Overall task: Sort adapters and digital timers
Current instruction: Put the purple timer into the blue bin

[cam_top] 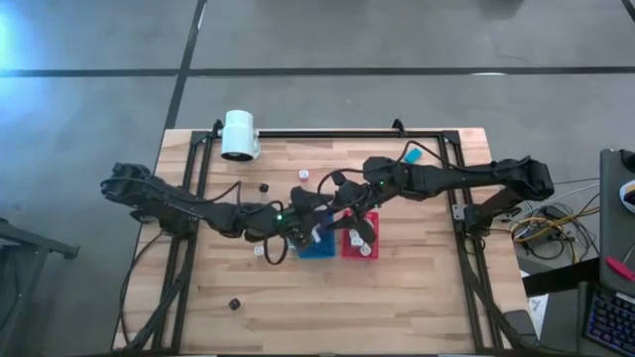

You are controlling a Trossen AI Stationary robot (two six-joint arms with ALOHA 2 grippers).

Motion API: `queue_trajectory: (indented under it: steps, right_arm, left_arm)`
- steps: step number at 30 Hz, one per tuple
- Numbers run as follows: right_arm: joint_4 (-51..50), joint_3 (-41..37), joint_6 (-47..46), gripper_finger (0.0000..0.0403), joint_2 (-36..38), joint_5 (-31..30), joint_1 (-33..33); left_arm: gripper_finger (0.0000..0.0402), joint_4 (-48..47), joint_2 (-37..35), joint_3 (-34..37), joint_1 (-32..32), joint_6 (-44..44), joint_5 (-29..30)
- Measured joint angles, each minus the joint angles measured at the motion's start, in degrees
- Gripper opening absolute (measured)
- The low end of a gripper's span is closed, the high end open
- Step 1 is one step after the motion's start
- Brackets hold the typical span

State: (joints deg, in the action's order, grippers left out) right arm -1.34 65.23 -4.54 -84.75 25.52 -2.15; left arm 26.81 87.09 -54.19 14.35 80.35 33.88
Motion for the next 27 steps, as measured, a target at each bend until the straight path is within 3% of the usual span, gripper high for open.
queue_trajectory:
  steps: [14, 23, 27]
  right_arm:
    - [-0.02, -0.13, 0.37, 0.0135, -0.02, -1.46, 0.02]
    - [-0.02, -0.13, 0.80, 0.0136, -0.21, -1.40, 0.02]
    - [0.01, -0.13, 1.33, 0.0158, -0.24, -1.46, 0.02]
  left_arm:
    - [0.0296, -4.33, -0.02, 0.00, 2.27, -0.43, -0.67]
    - [0.0291, -4.48, -0.02, 0.07, 2.27, -1.41, -1.53]
    - [0.0291, -4.54, -0.02, 0.11, 2.60, -2.46, -1.79]
